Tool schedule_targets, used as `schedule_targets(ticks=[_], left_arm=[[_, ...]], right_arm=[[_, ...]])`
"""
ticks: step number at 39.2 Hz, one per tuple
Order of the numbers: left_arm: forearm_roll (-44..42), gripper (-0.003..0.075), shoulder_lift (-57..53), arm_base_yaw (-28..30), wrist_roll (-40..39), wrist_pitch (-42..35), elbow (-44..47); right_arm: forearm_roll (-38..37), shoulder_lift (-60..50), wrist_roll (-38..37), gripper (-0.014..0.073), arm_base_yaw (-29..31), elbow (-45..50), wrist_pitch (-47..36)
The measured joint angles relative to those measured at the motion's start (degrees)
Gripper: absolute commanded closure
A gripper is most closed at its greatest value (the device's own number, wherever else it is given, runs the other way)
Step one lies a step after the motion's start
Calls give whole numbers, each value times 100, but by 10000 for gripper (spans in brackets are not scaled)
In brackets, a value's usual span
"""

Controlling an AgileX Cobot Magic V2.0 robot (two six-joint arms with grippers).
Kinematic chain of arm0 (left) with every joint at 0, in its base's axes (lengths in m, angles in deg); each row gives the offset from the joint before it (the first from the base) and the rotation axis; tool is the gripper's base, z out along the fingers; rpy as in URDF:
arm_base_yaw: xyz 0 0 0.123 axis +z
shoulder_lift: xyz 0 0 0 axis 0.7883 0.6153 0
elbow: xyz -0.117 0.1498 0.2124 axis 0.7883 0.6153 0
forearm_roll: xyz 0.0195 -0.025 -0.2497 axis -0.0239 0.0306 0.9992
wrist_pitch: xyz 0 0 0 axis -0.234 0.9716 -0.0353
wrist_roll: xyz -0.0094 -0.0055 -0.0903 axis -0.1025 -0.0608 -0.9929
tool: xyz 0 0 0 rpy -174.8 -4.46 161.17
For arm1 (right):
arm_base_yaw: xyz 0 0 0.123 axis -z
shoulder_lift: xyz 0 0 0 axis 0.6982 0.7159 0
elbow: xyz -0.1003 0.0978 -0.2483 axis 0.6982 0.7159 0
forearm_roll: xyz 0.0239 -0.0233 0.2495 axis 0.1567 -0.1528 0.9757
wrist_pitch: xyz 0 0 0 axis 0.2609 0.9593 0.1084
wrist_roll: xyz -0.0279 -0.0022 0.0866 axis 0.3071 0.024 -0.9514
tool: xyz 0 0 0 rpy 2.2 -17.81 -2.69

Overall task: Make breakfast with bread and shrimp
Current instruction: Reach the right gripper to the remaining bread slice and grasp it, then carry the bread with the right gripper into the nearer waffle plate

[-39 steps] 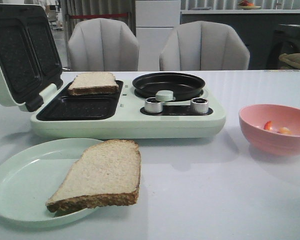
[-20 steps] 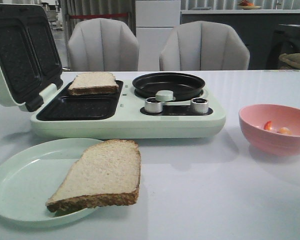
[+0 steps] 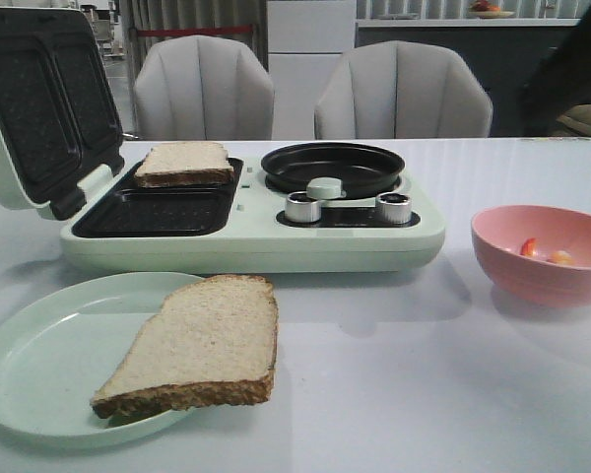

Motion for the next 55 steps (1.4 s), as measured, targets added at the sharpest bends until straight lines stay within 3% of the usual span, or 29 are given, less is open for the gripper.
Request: schedule_targets(ticks=[7,12,23,31,40,55], left_arm=[[0,156,0,0,0,0,0],[0,156,0,0,0,0,0],[0,156,0,0,0,10,0],[0,156,0,0,0,10,0],[0,156,0,0,0,10,0],[0,156,0,0,0,10,0]], right_arm=[[845,1188,618,134,-253,-448,161],[2034,1941,1535,218,-295,-673,352],[4538,3376,3644,221,-295,-711,379],[5804,4074,4717,204,-295,-732,457],[6230,4584,5185,39,-295,-988,700],[6301,5081,5231,55,-657,-1614,819]])
